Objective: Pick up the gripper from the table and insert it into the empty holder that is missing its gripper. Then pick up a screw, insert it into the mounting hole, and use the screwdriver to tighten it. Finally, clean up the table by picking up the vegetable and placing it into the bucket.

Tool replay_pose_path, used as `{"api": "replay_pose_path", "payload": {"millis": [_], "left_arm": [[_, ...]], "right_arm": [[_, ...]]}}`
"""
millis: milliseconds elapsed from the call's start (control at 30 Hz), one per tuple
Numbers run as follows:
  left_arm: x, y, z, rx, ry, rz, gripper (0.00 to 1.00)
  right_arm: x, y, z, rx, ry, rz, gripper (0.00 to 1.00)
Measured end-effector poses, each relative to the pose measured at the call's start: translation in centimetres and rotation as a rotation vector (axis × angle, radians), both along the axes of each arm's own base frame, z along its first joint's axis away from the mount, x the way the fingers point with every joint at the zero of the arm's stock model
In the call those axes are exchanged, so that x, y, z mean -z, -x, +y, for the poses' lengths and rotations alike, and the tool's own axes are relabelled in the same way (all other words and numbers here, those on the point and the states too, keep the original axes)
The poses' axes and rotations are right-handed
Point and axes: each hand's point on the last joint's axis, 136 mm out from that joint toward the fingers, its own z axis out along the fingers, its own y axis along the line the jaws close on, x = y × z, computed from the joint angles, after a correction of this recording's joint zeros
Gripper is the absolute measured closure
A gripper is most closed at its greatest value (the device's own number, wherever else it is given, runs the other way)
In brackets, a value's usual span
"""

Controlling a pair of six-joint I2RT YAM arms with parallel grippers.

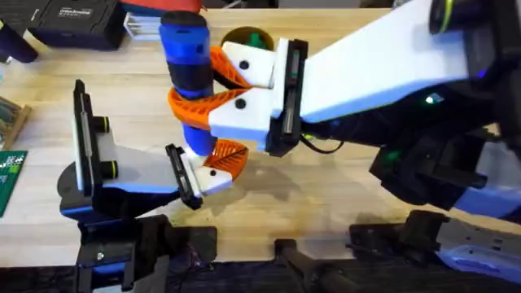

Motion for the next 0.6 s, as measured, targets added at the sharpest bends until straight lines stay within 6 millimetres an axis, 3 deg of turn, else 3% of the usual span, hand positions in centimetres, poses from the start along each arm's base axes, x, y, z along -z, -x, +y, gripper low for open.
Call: {"api": "replay_pose_path", "payload": {"millis": [133,367,600], "left_arm": [[0.0,0.0,0.0,0.000,0.000,-0.001,0.990],[0.0,0.0,0.0,0.000,0.000,-0.001,0.990],[0.0,0.0,0.0,0.000,0.000,0.000,0.990]], "right_arm": [[-0.6,0.1,-0.1,0.000,-0.022,-0.016,0.971],[-4.1,0.8,-1.0,0.000,-0.153,-0.115,0.971],[-4.4,-0.2,-1.7,0.033,-0.159,-0.140,0.971]]}}
